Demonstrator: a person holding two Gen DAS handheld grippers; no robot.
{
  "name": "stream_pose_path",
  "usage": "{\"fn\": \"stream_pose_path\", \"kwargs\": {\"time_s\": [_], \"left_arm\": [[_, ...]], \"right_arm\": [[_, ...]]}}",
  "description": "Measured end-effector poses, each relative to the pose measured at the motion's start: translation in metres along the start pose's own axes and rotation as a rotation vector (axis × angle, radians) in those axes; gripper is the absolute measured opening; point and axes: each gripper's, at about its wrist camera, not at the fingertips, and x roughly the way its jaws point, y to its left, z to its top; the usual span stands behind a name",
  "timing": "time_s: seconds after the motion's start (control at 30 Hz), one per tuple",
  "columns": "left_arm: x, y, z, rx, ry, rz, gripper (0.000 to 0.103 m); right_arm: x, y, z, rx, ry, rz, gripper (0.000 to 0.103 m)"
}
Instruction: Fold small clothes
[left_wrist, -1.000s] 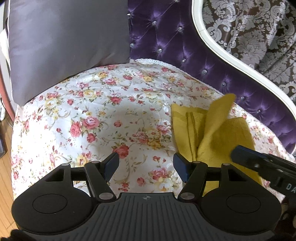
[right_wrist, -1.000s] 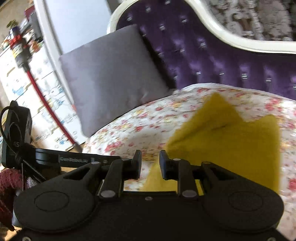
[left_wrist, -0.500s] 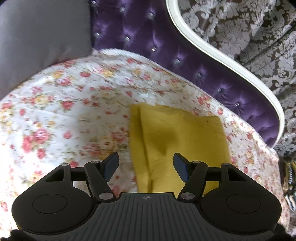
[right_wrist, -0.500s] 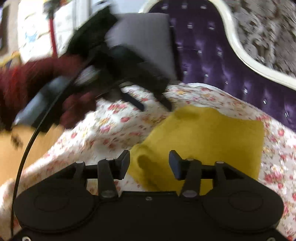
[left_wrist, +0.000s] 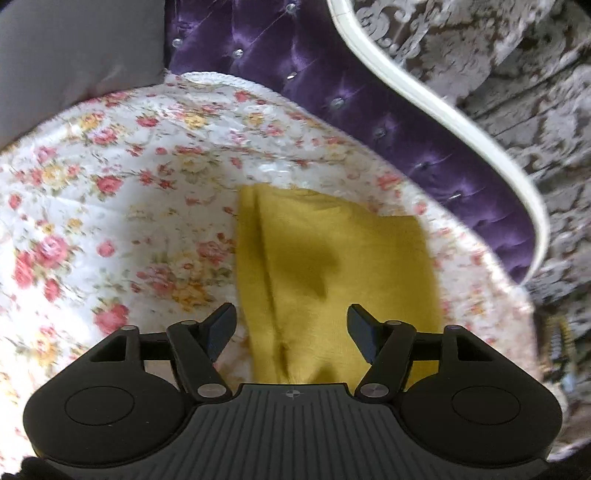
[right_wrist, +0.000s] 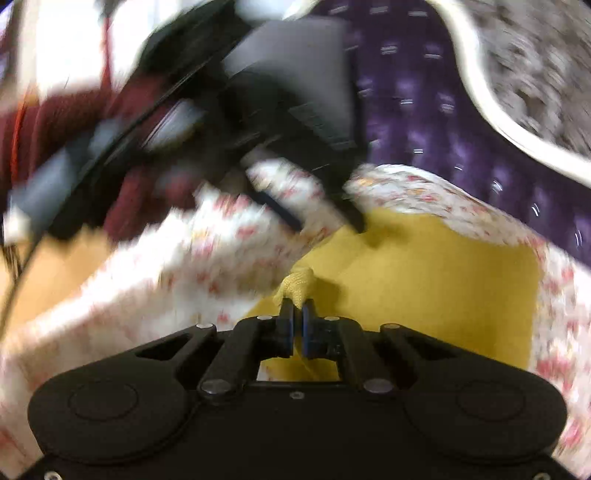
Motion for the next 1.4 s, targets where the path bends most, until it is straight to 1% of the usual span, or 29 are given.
{"fn": "stream_pose_path", "kwargs": {"time_s": [0.03, 0.07, 0.17, 0.2, 0.23, 0.27, 0.33, 0.4, 0.47, 0.57, 0.6, 0.63, 0.67, 0.7, 0.73, 0.77, 0.9, 0.97, 1.0, 1.03, 1.13, 1.17, 1.2, 1.23, 1.27, 1.3, 1.33, 1.37, 1.4], "left_arm": [[-0.001, 0.0, -0.001, -0.019, -0.007, -0.027, 0.081], [-0.001, 0.0, -0.002, -0.04, -0.011, -0.045, 0.084], [0.005, -0.003, -0.003, -0.084, 0.006, -0.093, 0.086], [0.009, -0.005, -0.003, -0.089, 0.017, -0.105, 0.088], [0.013, -0.007, -0.002, -0.092, 0.028, -0.116, 0.093], [0.018, -0.01, -0.001, -0.095, 0.039, -0.127, 0.095], [0.03, -0.013, 0.002, -0.107, 0.058, -0.147, 0.096], [0.043, -0.014, 0.008, -0.142, 0.059, -0.167, 0.096], [0.055, -0.012, 0.015, -0.178, 0.025, -0.18, 0.096], [0.065, -0.01, 0.025, -0.206, -0.042, -0.17, 0.093], [0.068, -0.009, 0.028, -0.209, -0.05, -0.165, 0.087], [0.071, -0.009, 0.032, -0.213, -0.056, -0.157, 0.074], [0.073, -0.009, 0.034, -0.213, -0.059, -0.147, 0.066], [0.073, -0.008, 0.036, -0.208, -0.062, -0.144, 0.045], [0.073, -0.009, 0.037, -0.196, -0.067, -0.141, 0.02], [0.068, -0.011, 0.037, -0.169, -0.083, -0.137, 0.012], [0.041, -0.025, 0.037, 0.024, -0.159, -0.096, 0.013], [0.033, -0.027, 0.035, 0.094, -0.183, -0.062, 0.013], [0.033, -0.026, 0.035, 0.118, -0.192, -0.035, 0.014], [0.038, -0.024, 0.035, 0.134, -0.183, 0.006, 0.017], [0.06, -0.014, 0.035, 0.179, -0.135, 0.164, 0.018], [0.065, -0.01, 0.035, 0.185, -0.135, 0.185, 0.019], [0.067, -0.005, 0.035, 0.176, -0.136, 0.182, 0.023], [0.066, 0.001, 0.036, 0.152, -0.136, 0.161, 0.024], [0.065, 0.007, 0.039, 0.11, -0.137, 0.122, 0.024], [0.062, 0.012, 0.041, 0.072, -0.143, 0.077, 0.027], [0.061, 0.016, 0.045, 0.033, -0.148, 0.032, 0.031], [0.061, 0.017, 0.049, 0.007, -0.155, 0.003, 0.034], [0.061, 0.016, 0.053, -0.003, -0.164, -0.003, 0.036]], "right_arm": [[-0.007, -0.007, 0.001, 0.04, -0.021, -0.01, 0.009], [-0.012, -0.012, 0.002, 0.066, -0.04, -0.021, 0.009], [-0.025, -0.025, 0.005, 0.129, -0.066, -0.018, 0.009], [-0.027, -0.028, 0.005, 0.143, -0.071, -0.017, 0.009], [-0.029, -0.03, 0.005, 0.154, -0.075, -0.019, 0.009], [-0.032, -0.032, 0.006, 0.162, -0.077, -0.017, 0.009], [-0.036, -0.032, 0.005, 0.17, -0.084, -0.013, 0.009], [-0.039, -0.031, 0.004, 0.17, -0.085, -0.005, 0.009], [-0.04, -0.029, 0.004, 0.156, -0.084, -0.007, 0.009], [-0.042, -0.026, 0.001, 0.14, -0.081, -0.016, 0.009], [-0.043, -0.026, 0.0, 0.137, -0.08, -0.018, 0.009], [-0.043, -0.026, 0.0, 0.135, -0.079, -0.019, 0.009], [-0.043, -0.025, -0.001, 0.133, -0.078, -0.022, 0.009], [-0.044, -0.024, -0.002, 0.13, -0.077, -0.025, 0.009], [-0.043, -0.023, -0.003, 0.126, -0.077, -0.028, 0.009], [-0.043, -0.022, -0.003, 0.123, -0.077, -0.027, 0.009], [-0.042, -0.012, -0.002, 0.11, -0.085, -0.011, 0.009], [-0.035, -0.002, -0.001, 0.081, -0.078, -0.003, 0.009], [-0.029, 0.004, -0.001, 0.06, -0.07, -0.004, 0.009], [-0.021, 0.01, -0.003, 0.039, -0.057, -0.008, 0.01], [0.007, 0.026, -0.012, -0.04, 0.03, -0.027, 0.013], [0.012, 0.029, -0.016, -0.055, 0.055, -0.025, 0.015], [0.012, 0.03, -0.018, -0.055, 0.067, -0.015, 0.018], [0.009, 0.029, -0.02, -0.049, 0.068, 0.002, 0.021], [0.004, 0.026, -0.02, -0.036, 0.061, 0.023, 0.021], [-0.002, 0.022, -0.02, -0.015, 0.054, 0.045, 0.021], [-0.007, 0.014, -0.019, 0.018, 0.048, 0.071, 0.021], [-0.013, 0.007, -0.017, 0.052, 0.036, 0.086, 0.023], [-0.018, -0.001, -0.015, 0.087, 0.023, 0.094, 0.024]]}}
